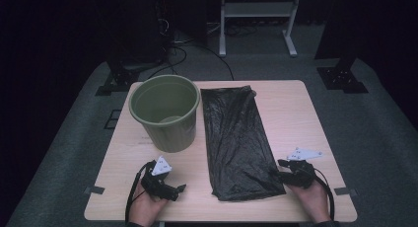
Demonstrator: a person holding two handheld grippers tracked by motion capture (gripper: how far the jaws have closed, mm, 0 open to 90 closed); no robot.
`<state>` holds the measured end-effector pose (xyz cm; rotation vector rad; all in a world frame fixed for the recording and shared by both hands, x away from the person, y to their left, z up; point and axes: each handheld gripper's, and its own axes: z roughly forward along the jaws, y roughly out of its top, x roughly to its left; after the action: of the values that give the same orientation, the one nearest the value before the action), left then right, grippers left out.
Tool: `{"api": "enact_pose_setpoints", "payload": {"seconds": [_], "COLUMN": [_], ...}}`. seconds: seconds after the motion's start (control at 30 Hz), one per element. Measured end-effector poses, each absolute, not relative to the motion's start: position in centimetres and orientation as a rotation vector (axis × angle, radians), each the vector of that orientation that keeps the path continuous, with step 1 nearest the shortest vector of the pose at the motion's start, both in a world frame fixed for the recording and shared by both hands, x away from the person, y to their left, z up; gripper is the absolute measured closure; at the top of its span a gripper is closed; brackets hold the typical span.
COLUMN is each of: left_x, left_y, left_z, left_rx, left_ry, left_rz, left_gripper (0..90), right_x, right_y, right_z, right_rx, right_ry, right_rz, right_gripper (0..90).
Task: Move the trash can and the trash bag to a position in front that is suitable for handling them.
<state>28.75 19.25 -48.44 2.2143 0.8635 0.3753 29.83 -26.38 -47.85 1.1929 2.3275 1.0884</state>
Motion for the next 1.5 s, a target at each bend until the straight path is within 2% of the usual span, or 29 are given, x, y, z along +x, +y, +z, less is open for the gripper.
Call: {"api": "enact_pose_setpoints", "payload": {"seconds": [0.17, 0.33, 0.37, 0.43, 0.47, 0.53, 1.13, 1.5], "left_x": [28.8, 28.8, 28.8, 28.8, 28.8, 28.8, 28.8, 29.0], "left_y": [19.3, 19.3, 19.3, 19.3, 19.3, 19.3, 19.2, 19.1], "left_z": [-48.4, -48.4, -48.4, -48.4, -48.4, -48.4, -48.4, -48.4], "left_rx": [2.214, 2.214, 2.214, 2.214, 2.214, 2.214, 2.215, 2.216], "left_ry": [0.863, 0.863, 0.863, 0.863, 0.864, 0.863, 0.864, 0.861], "left_rz": [0.375, 0.376, 0.375, 0.375, 0.375, 0.375, 0.375, 0.376], "left_gripper": [0.0, 0.0, 0.0, 0.0, 0.0, 0.0, 0.0, 0.0], "right_x": [29.8, 29.5, 29.5, 29.5, 29.5, 29.5, 29.2, 27.3], "right_y": [-26.2, -26.0, -26.0, -26.1, -26.2, -26.4, -28.9, -32.1], "right_z": [-48.0, -48.0, -48.0, -48.0, -48.0, -48.0, -47.5, -47.4], "right_rx": [1.194, 1.146, 1.146, 1.147, 1.151, 1.174, 1.226, 1.293], "right_ry": [2.332, 2.336, 2.336, 2.338, 2.337, 2.345, 2.318, 2.275], "right_rz": [1.067, 1.032, 1.032, 1.03, 1.036, 1.056, 1.026, 0.988], "right_gripper": [51.3, 66.6, 66.6, 75.8, 83.2, 90.0, 90.0, 90.0]}}
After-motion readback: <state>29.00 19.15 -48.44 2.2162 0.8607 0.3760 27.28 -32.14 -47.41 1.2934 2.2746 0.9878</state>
